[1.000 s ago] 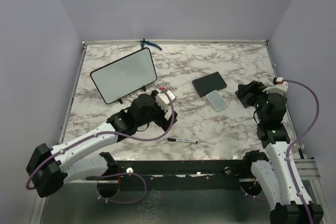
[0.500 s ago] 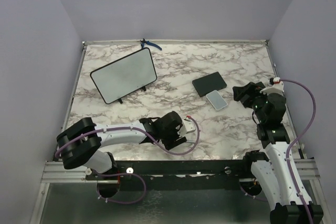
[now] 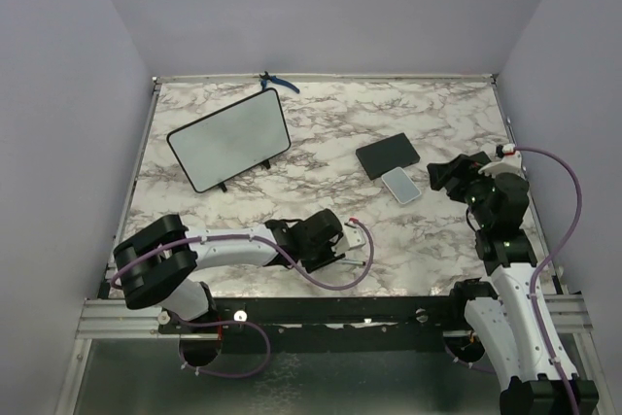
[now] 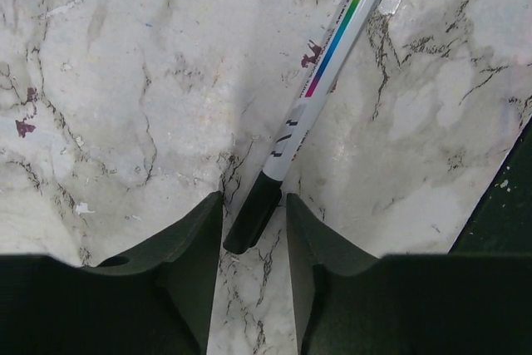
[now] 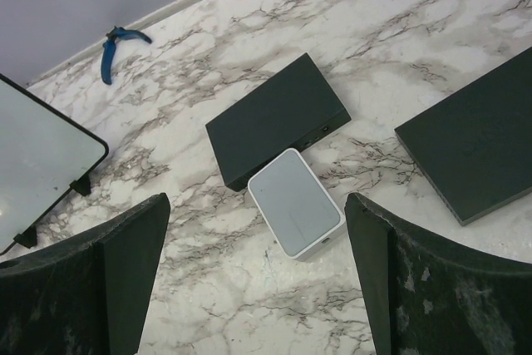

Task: Write a sentence on the whiteboard
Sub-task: Pick up the whiteboard marker from the center of the board, then pass from the left arm to the right

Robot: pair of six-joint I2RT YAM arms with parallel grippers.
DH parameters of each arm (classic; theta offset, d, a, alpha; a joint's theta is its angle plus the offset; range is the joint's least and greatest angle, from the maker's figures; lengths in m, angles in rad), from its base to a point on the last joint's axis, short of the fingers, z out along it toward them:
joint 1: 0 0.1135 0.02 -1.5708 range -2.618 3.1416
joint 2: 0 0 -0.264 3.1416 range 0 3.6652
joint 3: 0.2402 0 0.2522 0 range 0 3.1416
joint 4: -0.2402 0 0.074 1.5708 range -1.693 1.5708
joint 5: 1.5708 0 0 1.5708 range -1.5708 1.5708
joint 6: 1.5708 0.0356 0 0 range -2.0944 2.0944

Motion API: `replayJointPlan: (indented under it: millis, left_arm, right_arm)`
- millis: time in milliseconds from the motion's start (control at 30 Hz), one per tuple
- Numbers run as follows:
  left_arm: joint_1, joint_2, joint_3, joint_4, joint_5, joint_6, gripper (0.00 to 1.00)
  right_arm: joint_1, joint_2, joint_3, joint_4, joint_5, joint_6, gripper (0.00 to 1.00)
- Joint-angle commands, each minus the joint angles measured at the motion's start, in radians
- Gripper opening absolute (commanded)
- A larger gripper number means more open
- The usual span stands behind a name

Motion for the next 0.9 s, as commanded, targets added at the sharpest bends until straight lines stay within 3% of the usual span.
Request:
replayJointPlan:
  millis: [0, 333, 500, 600, 767, 867]
  left_arm:
    - [-0.026, 0.031, 0.013, -0.028, -0.084, 0.012, 0.35]
    - [-0.062, 0.02, 0.009, -0.033, -0.106, 0.021, 0.07]
    - [-0.068, -0.05, 0.005, -0.031, -0.146, 0.012, 0.0]
    - [-0.066, -0.129, -0.005, -0.016, -0.181, 0.008, 0.0]
    - [-0.066, -0.249, -0.032, 0.036, -0.176, 0.005, 0.0]
    - [-0.066, -0.274, -0.031, 0.036, -0.171, 0.009, 0.0]
  right_arm:
    - [-0.003, 0.01, 0.008, -0.016, -0.048, -0.002, 0.9]
    - [-0.003, 0.033, 0.042, -0.085, -0.119, -0.001, 0.9]
    - [-0.003, 0.056, 0.037, -0.117, -0.213, 0.004, 0.9]
    - [-0.003, 0.112, 0.033, -0.126, -0.367, 0.004, 0.9]
    - [-0.001, 0.266, 0.007, -0.085, -0.757, -0.023, 0.9]
    - [0.001, 0.359, -0.038, 0.071, -0.965, 0.065, 0.89]
